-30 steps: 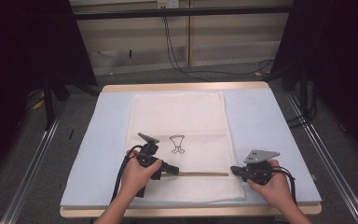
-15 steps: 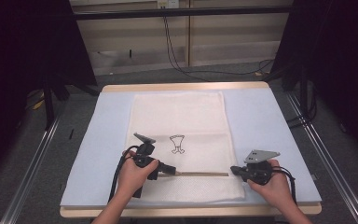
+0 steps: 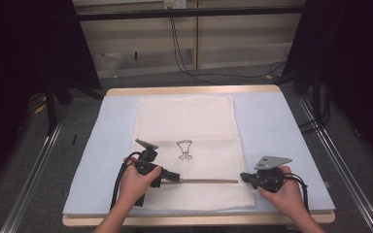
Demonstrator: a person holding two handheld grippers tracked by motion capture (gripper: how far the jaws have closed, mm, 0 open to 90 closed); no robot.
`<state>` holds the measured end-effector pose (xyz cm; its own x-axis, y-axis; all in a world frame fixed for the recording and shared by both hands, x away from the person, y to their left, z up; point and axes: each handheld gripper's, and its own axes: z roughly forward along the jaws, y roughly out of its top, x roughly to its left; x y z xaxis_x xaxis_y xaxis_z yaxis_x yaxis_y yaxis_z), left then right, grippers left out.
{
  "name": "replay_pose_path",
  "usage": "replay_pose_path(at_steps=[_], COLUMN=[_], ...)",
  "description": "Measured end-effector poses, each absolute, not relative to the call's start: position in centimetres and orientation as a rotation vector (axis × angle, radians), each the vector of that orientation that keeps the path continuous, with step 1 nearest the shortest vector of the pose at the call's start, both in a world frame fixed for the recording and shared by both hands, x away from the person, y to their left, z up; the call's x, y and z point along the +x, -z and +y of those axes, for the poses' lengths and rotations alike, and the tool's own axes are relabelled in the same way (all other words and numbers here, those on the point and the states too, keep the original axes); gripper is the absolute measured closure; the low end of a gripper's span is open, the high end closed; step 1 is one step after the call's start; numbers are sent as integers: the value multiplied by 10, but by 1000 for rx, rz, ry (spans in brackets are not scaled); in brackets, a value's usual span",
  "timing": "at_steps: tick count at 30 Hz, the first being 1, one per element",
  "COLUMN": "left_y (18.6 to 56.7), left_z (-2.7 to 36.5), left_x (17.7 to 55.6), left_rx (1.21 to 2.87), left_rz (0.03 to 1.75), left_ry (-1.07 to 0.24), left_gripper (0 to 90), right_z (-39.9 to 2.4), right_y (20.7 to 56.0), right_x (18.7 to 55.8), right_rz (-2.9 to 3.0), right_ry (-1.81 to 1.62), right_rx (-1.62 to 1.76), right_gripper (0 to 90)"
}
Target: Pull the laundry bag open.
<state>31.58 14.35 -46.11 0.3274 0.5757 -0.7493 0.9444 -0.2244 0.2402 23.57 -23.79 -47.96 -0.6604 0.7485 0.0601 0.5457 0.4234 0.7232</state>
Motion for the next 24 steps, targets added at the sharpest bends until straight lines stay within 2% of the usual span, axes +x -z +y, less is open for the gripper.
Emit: replay_pose_path(at_steps=[24], left_y=[462], left_z=[154], left_x=[315], left_rx=[1891], left_rz=[1357], left_ry=[685], left_gripper=[874], right_z=[-238], right_y=[480], right_x=[236], right_rz=[2408], right_ry=[-1072], right_rx=[1129], right_gripper=[900])
